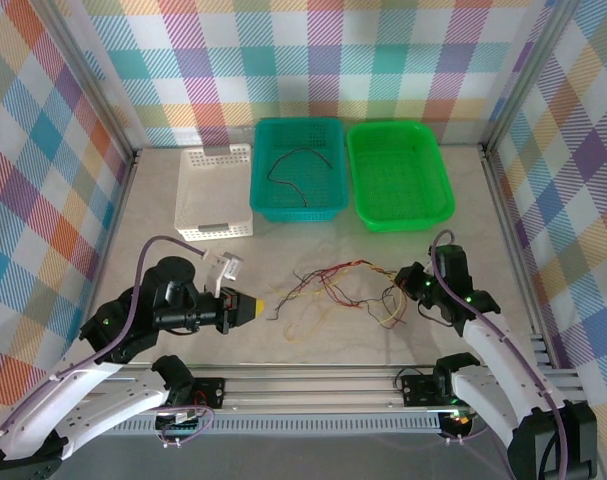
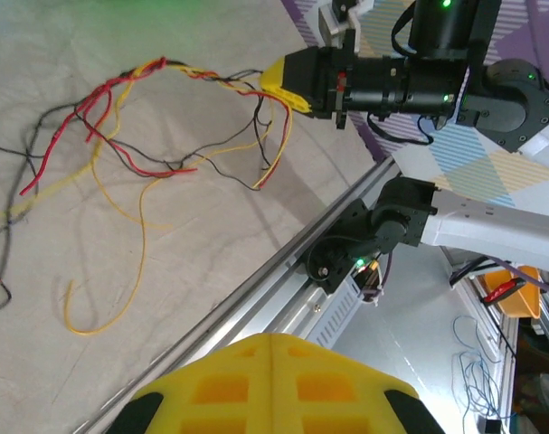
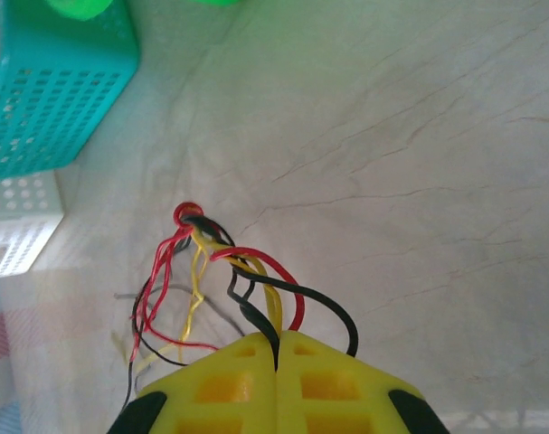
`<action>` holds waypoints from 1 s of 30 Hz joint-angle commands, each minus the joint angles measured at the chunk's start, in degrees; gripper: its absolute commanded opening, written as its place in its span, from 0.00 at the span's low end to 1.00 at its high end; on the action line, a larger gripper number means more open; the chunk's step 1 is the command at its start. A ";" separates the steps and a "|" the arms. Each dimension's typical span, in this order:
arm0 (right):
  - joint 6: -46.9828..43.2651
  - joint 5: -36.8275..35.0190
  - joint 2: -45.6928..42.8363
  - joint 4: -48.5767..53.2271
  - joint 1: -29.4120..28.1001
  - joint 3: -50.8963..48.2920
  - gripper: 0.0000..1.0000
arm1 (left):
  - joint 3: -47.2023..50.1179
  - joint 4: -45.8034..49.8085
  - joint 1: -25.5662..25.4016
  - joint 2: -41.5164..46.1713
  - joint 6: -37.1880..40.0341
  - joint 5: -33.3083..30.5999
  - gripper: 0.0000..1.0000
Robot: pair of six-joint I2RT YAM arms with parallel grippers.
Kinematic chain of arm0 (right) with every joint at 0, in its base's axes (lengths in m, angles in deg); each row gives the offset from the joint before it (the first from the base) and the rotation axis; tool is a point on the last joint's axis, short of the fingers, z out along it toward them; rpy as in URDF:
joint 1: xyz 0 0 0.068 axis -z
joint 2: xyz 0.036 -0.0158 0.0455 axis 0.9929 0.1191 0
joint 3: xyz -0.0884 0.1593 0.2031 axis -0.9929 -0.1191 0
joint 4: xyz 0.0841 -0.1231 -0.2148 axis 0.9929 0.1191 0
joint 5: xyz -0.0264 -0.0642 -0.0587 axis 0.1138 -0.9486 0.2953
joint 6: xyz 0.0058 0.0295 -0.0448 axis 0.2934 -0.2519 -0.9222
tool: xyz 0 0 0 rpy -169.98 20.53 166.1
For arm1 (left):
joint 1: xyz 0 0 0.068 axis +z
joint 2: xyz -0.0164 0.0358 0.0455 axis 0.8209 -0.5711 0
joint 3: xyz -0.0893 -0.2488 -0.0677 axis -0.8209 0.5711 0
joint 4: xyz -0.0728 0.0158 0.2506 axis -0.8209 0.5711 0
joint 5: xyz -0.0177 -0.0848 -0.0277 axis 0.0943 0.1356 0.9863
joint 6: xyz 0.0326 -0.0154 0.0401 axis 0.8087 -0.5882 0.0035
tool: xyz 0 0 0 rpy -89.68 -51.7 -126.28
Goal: Untangle the cables
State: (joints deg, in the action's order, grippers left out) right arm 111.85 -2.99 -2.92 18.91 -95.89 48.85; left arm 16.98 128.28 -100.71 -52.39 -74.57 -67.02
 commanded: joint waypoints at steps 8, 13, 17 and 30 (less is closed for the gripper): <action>-7.93 27.02 -3.61 -11.10 0.11 0.59 0.00 | 4.05 -15.16 0.36 -13.17 -3.11 4.29 0.76; -6.30 33.69 -3.70 -15.98 0.13 -0.87 0.01 | 4.17 -21.28 0.33 -22.64 -2.02 3.03 0.83; -5.76 35.56 -4.51 -17.64 0.08 -1.44 0.00 | 2.89 -24.10 0.28 -32.48 -1.95 -2.21 0.84; -5.94 39.06 -7.08 -16.87 -0.31 -1.79 0.00 | -7.73 -26.22 0.47 -55.13 -1.54 -18.04 0.82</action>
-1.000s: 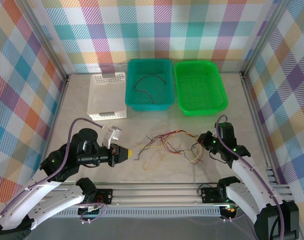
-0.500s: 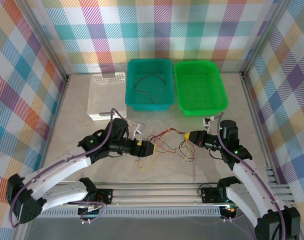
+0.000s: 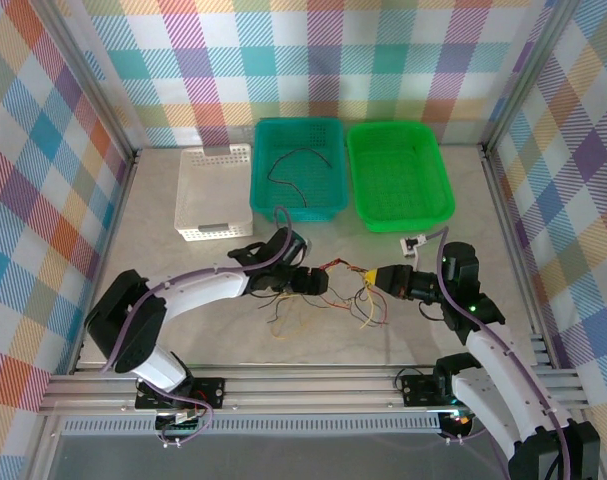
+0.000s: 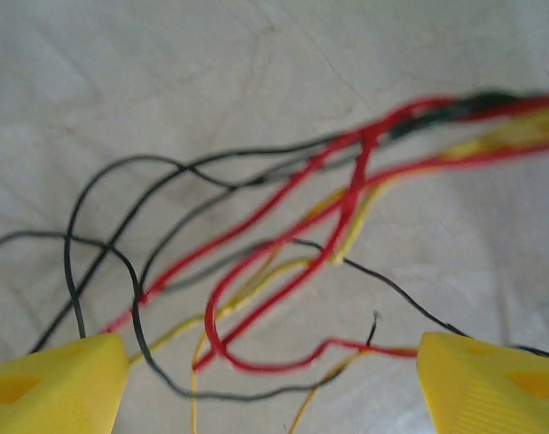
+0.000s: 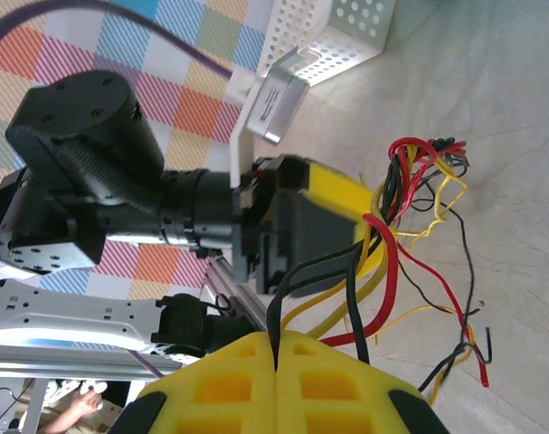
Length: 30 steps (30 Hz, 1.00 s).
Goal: Untangle the cables
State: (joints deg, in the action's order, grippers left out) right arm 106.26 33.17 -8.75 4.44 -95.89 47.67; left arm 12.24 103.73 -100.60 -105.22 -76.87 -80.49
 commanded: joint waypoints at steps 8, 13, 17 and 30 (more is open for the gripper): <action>0.84 4.21 -4.02 -3.03 -0.98 -0.60 0.00 | -5.91 -7.55 0.47 -9.35 1.47 -4.39 0.67; 0.57 3.20 -5.88 -1.16 -1.07 -0.20 0.00 | -5.22 -10.34 0.47 -9.94 2.41 -2.89 0.30; -0.50 -0.07 -6.77 2.02 -1.07 -0.05 0.00 | -3.88 -10.17 1.55 -7.06 3.05 -2.06 0.00; -1.14 -32.99 0.37 20.45 1.86 2.69 0.00 | 1.48 11.82 3.42 18.53 2.30 -2.15 0.00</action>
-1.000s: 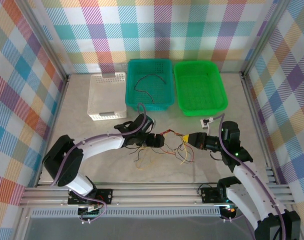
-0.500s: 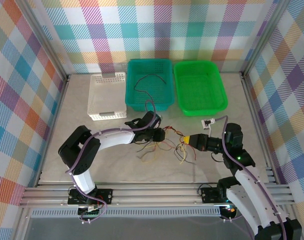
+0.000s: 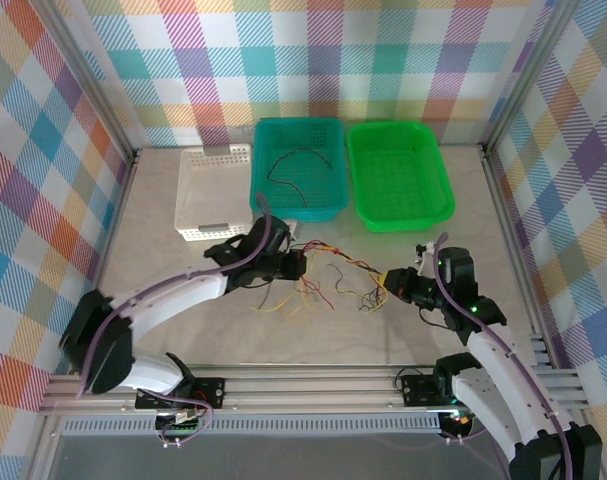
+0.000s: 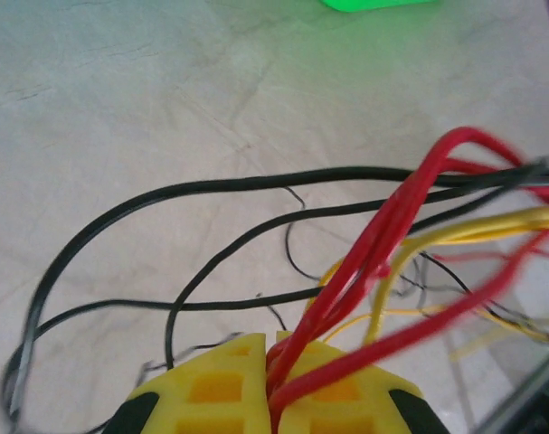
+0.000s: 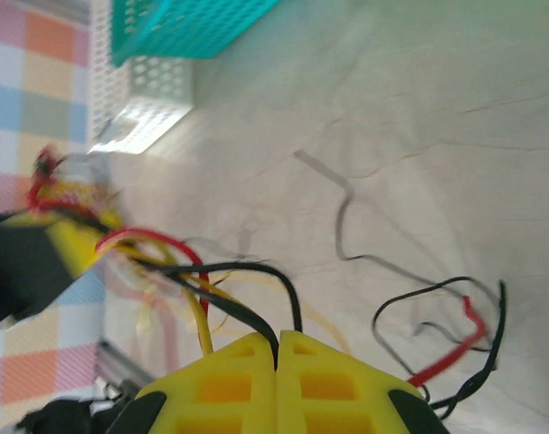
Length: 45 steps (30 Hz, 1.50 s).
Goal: Untangle the cables
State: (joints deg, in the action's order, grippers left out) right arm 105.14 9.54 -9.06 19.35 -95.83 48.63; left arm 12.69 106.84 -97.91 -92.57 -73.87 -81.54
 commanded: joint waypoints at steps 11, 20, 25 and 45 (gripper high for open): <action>-0.95 -7.52 9.32 4.82 9.03 1.28 0.00 | -0.02 28.23 11.39 24.99 3.09 9.21 0.00; -2.56 -10.02 9.64 8.49 11.91 2.85 0.00 | -2.10 36.10 24.40 29.02 5.97 14.99 0.00; -2.13 -10.88 7.57 11.85 15.57 3.58 0.00 | -5.04 39.02 27.51 33.66 4.25 8.73 0.00; -13.14 1.08 13.68 -13.01 -19.69 10.56 0.75 | 1.93 19.05 15.56 28.37 -6.23 23.75 0.00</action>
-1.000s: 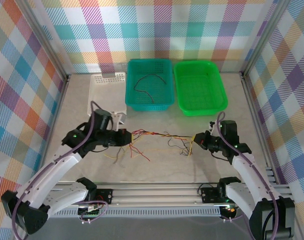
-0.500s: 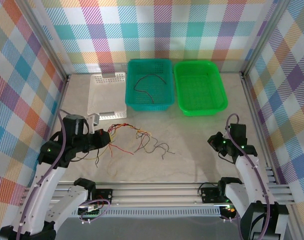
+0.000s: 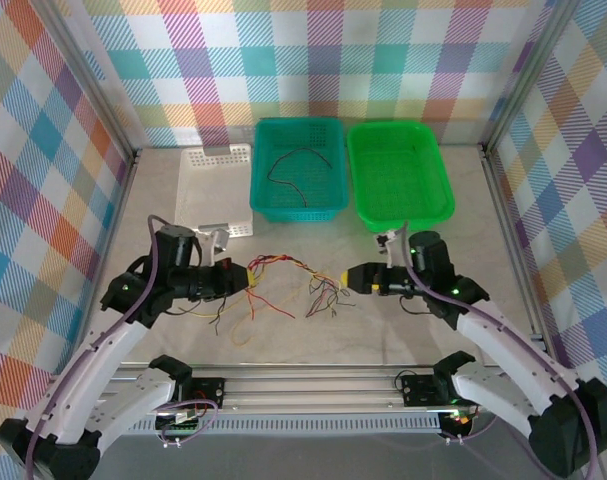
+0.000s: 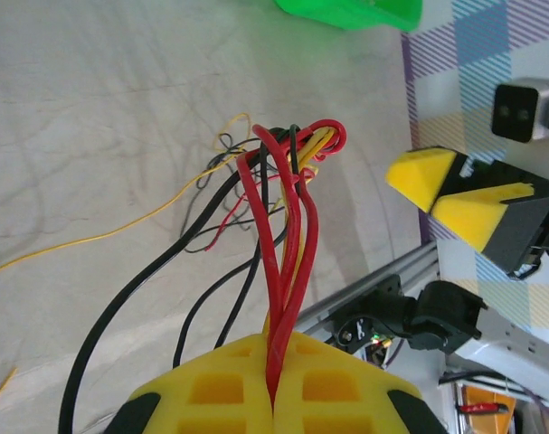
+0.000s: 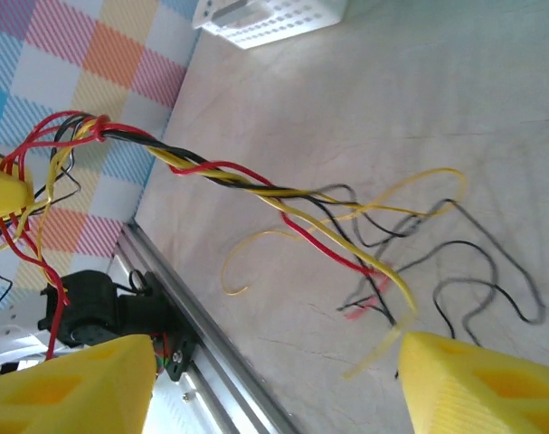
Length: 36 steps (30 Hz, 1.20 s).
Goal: Untangle the cables
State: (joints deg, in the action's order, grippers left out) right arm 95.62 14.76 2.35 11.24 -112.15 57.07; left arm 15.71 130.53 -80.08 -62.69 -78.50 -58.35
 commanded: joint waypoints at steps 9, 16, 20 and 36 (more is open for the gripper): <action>-11.15 -20.94 9.58 -7.80 -11.85 5.80 0.67 | -1.66 -3.90 -5.24 -3.11 -0.68 0.05 0.00; -13.04 -17.53 10.12 -16.35 -14.35 1.36 0.56 | 0.33 -6.10 -5.24 -3.23 -2.48 2.06 0.00; -13.87 -17.34 12.55 -18.36 -15.02 0.37 0.52 | -0.31 -6.62 -5.24 -3.83 -2.92 2.83 0.00; -4.61 -38.77 13.78 3.54 -6.54 0.10 0.00 | -7.59 11.74 5.41 -0.59 5.96 -3.86 0.00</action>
State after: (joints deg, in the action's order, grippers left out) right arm 84.80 -10.20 14.04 -1.18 -126.78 59.23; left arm 12.58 133.09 -79.55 -66.84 -76.34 -58.78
